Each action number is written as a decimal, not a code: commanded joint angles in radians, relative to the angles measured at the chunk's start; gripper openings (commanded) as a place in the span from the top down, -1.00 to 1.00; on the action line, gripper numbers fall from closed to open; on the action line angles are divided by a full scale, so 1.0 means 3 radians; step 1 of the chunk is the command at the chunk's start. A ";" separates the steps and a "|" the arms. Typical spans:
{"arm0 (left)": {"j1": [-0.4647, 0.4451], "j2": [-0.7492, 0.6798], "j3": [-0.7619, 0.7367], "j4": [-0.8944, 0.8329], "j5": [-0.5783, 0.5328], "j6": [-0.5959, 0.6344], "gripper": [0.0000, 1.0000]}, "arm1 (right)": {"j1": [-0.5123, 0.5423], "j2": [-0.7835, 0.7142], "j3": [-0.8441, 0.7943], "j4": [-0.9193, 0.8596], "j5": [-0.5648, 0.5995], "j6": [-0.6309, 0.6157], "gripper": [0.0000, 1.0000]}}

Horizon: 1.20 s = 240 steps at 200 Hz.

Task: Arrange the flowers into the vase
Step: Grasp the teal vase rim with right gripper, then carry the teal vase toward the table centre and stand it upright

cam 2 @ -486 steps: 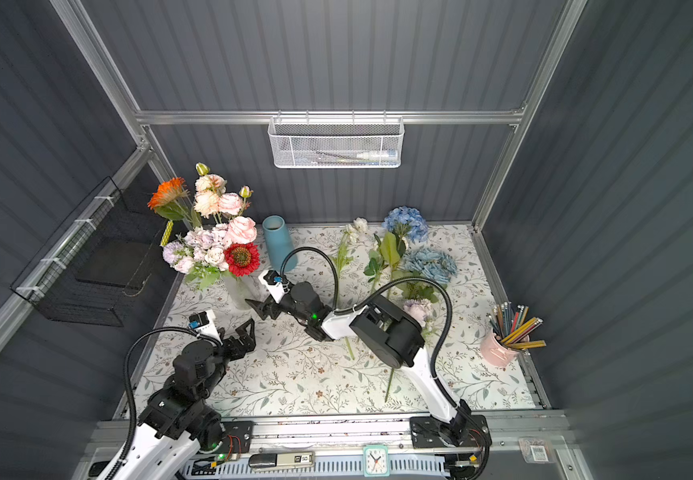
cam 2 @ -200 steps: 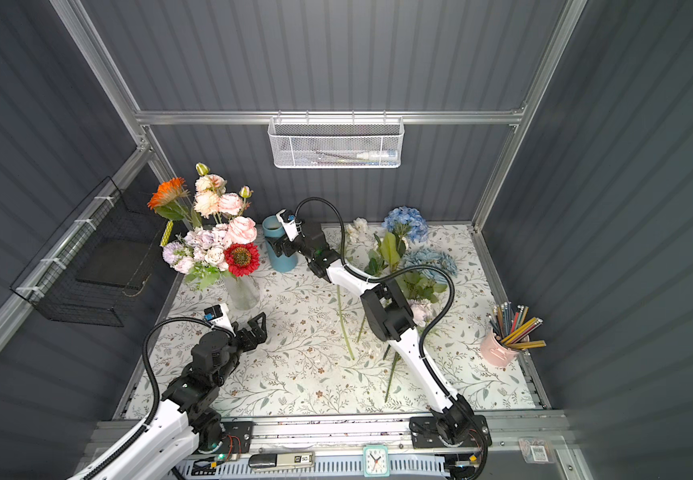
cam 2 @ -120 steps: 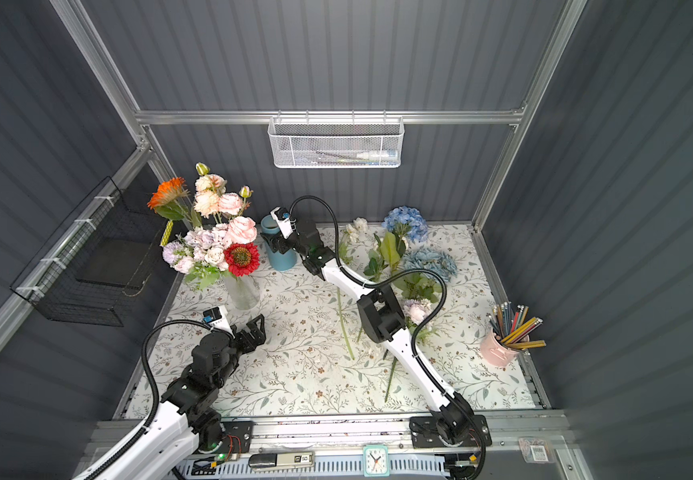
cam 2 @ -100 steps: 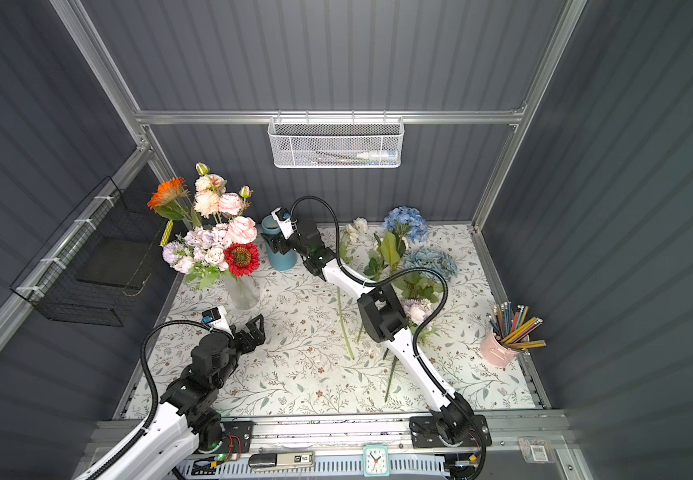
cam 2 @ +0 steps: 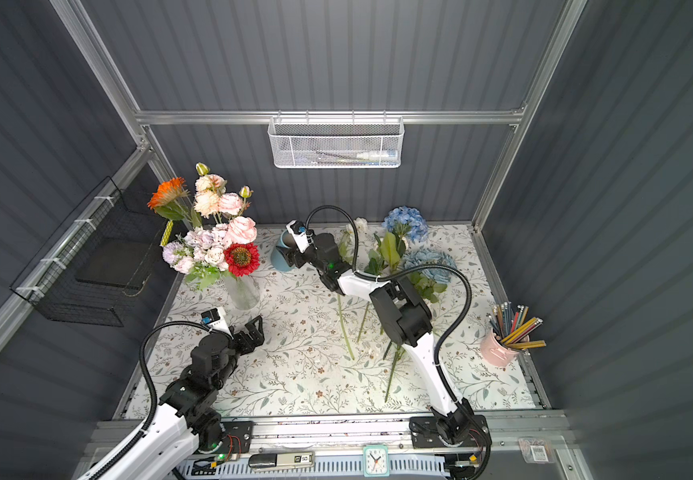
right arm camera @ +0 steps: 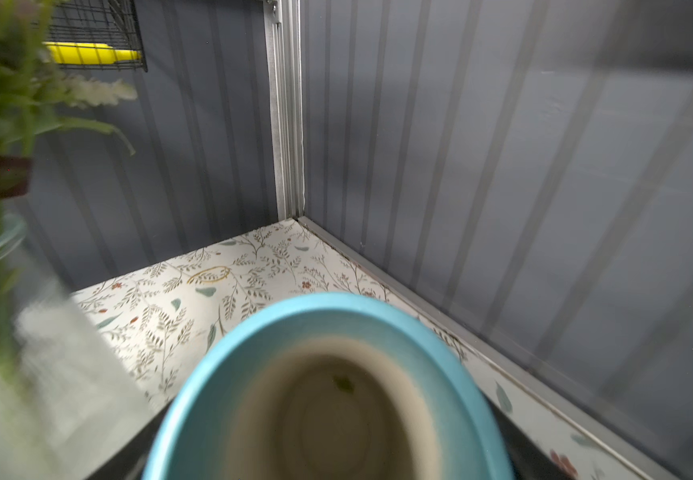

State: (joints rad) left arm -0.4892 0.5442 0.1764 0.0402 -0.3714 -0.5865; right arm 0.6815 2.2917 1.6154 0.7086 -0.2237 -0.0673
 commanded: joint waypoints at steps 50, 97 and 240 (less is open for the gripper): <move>0.0015 0.0143 0.0164 0.0167 -0.0049 0.0135 -1.00 | 0.0074 -0.1219 -0.1383 0.0769 -0.0007 -0.0028 0.59; 0.0015 0.0140 0.0179 0.0187 -0.0038 0.0131 -1.00 | 0.0154 -0.1753 -0.1688 0.0529 -0.0016 -0.0117 0.73; 0.0015 0.0052 0.0189 0.0143 0.0029 0.0069 -0.99 | 0.0929 -0.2255 -0.2440 0.0748 0.0277 -0.0266 0.73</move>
State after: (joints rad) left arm -0.4892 0.5655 0.1970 0.0750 -0.3851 -0.5690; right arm 0.9600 1.6413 0.8749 0.6838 -0.1799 -0.1394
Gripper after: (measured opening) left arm 0.997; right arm 0.802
